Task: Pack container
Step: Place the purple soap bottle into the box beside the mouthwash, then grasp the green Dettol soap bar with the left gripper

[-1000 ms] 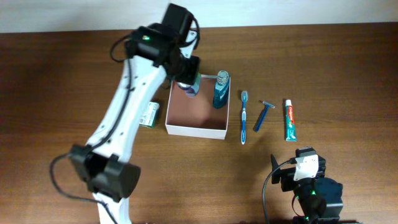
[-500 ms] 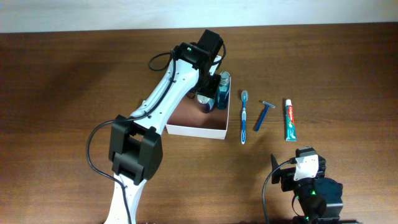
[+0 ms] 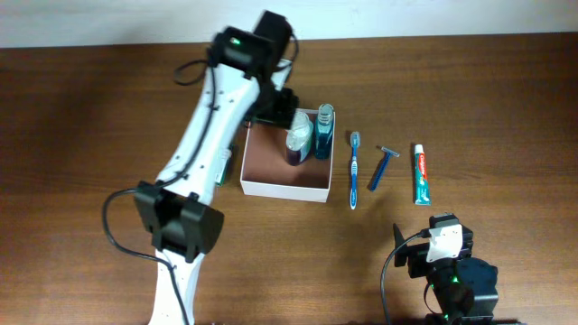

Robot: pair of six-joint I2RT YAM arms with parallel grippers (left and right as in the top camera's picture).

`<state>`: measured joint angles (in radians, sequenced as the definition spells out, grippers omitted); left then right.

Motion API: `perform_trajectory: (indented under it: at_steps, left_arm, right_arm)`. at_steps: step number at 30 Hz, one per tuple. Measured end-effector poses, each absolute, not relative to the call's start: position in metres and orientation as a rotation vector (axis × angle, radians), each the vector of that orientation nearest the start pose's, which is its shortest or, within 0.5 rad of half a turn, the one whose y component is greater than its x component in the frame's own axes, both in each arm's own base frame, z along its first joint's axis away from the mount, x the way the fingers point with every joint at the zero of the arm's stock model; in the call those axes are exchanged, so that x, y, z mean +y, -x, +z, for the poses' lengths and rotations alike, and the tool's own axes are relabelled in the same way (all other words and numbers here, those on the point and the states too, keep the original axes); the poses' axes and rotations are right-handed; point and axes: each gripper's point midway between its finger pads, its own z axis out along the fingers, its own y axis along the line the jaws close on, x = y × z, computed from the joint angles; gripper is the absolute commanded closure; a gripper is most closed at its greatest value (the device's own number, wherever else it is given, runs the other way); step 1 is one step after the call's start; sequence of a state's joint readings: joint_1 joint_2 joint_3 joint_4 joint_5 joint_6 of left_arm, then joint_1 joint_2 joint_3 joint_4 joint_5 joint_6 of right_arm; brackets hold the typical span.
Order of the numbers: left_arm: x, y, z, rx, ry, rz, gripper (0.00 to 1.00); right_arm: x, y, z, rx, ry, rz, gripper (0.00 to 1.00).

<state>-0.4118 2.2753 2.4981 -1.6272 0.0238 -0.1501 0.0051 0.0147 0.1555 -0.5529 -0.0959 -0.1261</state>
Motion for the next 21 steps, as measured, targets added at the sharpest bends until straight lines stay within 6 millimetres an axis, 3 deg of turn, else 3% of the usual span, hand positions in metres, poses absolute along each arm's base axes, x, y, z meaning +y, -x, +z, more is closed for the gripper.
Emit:
perform_trajectory:
  at_steps: [7, 10, 13, 15, 21]
  left_arm:
    - [-0.117, -0.43, 0.186, 3.002, -0.206, 0.061, 0.18]
    - [-0.083, -0.437, 0.174, 3.026, -0.099, 0.099, 0.18]
    - [-0.063, -0.437, 0.155, 3.075, -0.065, 0.107, 0.18]
    - [-0.051, -0.432, 0.128, 3.138, -0.097, 0.085, 0.18]
    - [-0.058, -0.422, 0.065, 3.201, -0.244, 0.042, 0.18]
  right_arm:
    - [0.018, -0.215, 0.113, 1.971, 0.192, 0.017, 0.01]
    - [0.018, -0.215, 0.113, 1.972, 0.193, 0.016, 0.01]
    - [0.018, -0.215, 0.113, 1.972, 0.192, 0.017, 0.01]
    - [0.018, -0.215, 0.113, 1.971, 0.192, 0.016, 0.02]
    - [0.018, -0.215, 0.113, 1.971, 0.192, 0.017, 0.01]
